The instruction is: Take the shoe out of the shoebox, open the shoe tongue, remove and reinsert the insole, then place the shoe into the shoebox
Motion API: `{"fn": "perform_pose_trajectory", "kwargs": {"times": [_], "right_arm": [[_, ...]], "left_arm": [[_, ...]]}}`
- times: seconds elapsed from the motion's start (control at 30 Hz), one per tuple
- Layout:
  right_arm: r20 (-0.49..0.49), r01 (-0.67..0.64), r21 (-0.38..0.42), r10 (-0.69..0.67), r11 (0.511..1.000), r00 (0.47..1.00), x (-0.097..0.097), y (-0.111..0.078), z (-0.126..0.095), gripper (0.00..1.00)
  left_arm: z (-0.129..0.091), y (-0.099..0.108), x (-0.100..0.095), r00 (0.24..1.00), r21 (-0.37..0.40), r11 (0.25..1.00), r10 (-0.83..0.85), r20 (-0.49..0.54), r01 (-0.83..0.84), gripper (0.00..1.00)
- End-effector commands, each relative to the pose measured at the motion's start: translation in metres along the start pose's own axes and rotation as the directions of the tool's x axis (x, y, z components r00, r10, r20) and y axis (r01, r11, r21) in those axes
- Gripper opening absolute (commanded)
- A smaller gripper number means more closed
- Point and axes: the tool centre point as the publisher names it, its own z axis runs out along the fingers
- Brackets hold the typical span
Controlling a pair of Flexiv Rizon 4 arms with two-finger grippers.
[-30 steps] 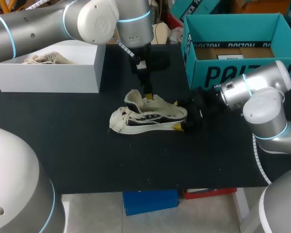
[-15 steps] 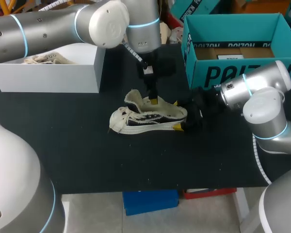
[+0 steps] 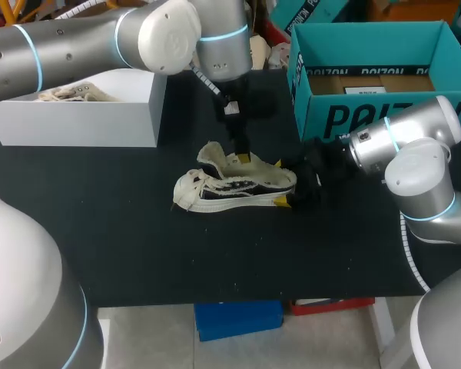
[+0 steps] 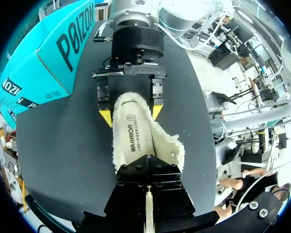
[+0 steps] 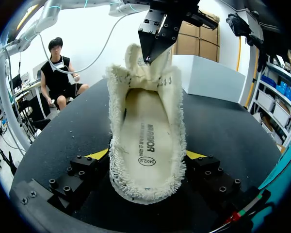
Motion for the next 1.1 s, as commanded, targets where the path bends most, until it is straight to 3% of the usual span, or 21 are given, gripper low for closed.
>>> {"fn": "perform_pose_trajectory", "kwargs": {"times": [0.03, 0.47, 0.77, 1.1], "right_arm": [[0.000, -0.002, 0.001, 0.002, 1.000, 1.000, 0.000, -0.002, 0.000, 0.00], [0.000, -0.002, 0.001, 0.002, 1.000, 1.000, 0.000, -0.002, 0.000, 0.00], [0.000, -0.002, 0.001, 0.002, 1.000, 1.000, 0.000, -0.002, 0.000, 0.00], [0.000, -0.002, 0.001, 0.002, 1.000, 1.000, 0.000, -0.002, 0.000, 0.00]], "left_arm": [[0.006, 0.003, 0.002, 1.000, -0.017, 1.000, -0.006, 0.012, 0.006, 0.00], [0.042, 0.001, -0.003, 0.999, -0.001, 0.999, -0.033, -0.030, 0.033, 0.00], [0.068, -0.004, 0.005, 0.998, -0.019, 0.999, -0.027, -0.060, 0.026, 0.00], [0.089, 0.005, 0.010, 0.997, -0.046, 0.998, -0.043, -0.068, 0.040, 0.00]]}}
